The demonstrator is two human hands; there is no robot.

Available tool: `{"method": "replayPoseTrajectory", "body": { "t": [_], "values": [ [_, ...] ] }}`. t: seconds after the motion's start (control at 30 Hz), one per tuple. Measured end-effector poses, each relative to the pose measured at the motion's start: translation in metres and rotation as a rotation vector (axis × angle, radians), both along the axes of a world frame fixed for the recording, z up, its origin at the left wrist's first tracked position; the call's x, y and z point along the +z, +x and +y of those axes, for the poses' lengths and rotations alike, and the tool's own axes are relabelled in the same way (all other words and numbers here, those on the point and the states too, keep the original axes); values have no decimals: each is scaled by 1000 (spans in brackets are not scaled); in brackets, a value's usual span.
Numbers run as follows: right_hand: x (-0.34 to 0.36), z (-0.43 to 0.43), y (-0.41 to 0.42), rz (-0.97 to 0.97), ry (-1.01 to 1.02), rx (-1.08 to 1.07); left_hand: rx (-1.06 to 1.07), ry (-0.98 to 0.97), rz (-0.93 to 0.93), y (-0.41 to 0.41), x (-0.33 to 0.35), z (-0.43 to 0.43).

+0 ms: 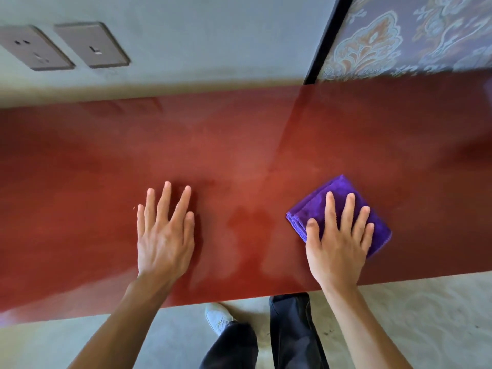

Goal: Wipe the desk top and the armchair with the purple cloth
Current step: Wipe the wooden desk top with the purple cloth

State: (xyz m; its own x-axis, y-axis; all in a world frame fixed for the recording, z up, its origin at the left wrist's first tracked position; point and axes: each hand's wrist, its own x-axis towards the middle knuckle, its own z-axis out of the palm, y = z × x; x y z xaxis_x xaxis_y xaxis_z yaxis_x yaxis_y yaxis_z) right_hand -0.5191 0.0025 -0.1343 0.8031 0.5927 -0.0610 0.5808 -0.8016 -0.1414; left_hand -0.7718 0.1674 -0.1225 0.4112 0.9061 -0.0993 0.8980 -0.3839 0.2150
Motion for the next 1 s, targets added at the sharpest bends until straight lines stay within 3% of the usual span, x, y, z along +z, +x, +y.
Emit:
{"method": "replayPoseTrajectory", "body": {
  "t": [0.23,0.57,1.0],
  "values": [
    [6,28,-80,39,-4,32,90,-5,3,-58,-2,-2],
    [11,85,-232,81,28,299,405,7,-45,-181,-4,-7],
    [7,188,-336,95,65,540,629,38,-81,-292,-16,-17]
  ]
}}
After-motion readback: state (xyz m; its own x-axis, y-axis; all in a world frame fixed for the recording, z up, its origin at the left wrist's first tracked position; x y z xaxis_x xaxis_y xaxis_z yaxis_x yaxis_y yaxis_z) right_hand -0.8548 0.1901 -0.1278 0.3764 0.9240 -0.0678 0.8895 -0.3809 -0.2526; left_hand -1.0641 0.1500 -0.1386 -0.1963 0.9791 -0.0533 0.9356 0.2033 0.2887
